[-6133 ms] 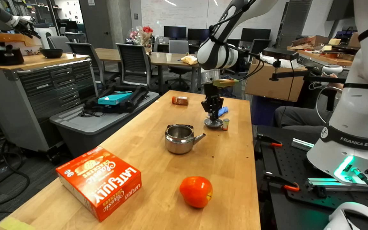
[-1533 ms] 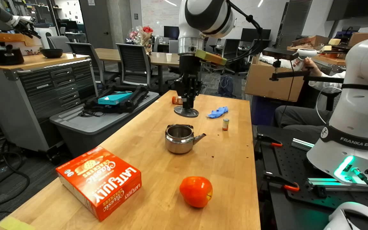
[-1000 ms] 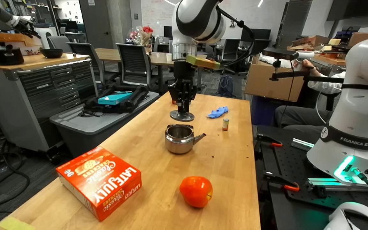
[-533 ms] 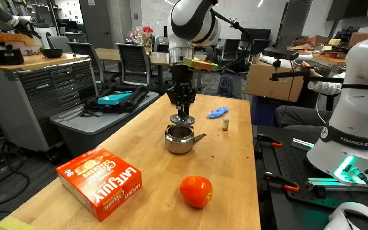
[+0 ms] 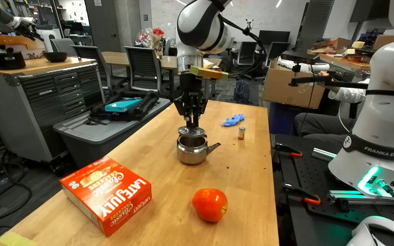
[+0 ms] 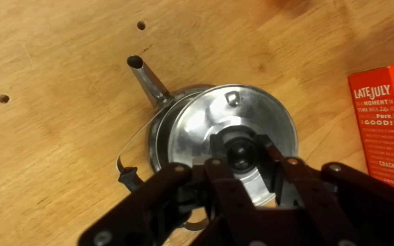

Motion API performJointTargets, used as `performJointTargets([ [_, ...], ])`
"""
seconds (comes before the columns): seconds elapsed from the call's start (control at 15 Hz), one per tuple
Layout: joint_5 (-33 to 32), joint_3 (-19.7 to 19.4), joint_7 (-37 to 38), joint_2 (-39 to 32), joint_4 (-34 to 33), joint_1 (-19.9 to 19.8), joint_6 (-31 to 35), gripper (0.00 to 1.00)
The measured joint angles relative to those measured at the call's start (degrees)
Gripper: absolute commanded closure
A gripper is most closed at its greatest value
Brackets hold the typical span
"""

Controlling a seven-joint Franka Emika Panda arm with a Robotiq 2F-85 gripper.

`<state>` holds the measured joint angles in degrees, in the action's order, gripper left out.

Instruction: Put the lid on top of the kettle.

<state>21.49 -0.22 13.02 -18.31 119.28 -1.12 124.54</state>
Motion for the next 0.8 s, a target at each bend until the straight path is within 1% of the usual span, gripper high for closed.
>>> performJointTargets([
  [0.8, 0.12, -0.25, 4.23, -5.41, -3.63, -0.02, 0.00, 0.86],
])
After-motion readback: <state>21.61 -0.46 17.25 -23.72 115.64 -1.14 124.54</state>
